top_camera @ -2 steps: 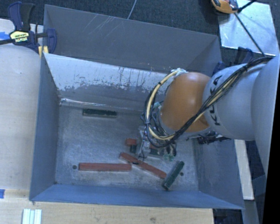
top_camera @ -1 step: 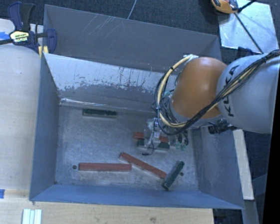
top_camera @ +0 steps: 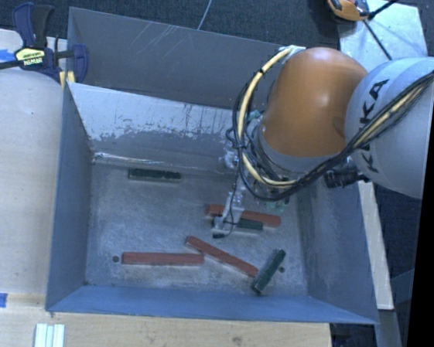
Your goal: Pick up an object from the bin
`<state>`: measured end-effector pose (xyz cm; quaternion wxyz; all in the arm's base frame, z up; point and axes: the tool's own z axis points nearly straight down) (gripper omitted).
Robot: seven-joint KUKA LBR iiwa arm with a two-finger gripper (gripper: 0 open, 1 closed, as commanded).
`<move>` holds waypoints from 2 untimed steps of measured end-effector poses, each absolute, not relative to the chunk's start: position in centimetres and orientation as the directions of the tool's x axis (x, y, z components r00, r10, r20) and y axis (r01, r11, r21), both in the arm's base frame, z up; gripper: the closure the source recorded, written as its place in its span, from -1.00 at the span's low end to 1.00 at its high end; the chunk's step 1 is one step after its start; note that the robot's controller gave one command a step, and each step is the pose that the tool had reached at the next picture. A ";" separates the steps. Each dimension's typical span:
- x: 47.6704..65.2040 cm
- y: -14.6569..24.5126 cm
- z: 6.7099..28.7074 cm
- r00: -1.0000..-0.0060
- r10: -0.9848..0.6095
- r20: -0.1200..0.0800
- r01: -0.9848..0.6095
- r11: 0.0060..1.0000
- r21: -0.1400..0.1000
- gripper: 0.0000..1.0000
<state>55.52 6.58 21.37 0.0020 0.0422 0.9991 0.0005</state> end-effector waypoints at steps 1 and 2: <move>55.6 5.8 17.9 -0.994 0.104 -0.013 0.104 0.995 0.004 -1.00; 55.3 4.2 10.9 -0.990 0.141 -0.007 0.141 0.990 0.002 -1.00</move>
Offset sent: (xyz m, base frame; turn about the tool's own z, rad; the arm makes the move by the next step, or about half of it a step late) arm -0.0036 -0.0267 -0.1169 0.0638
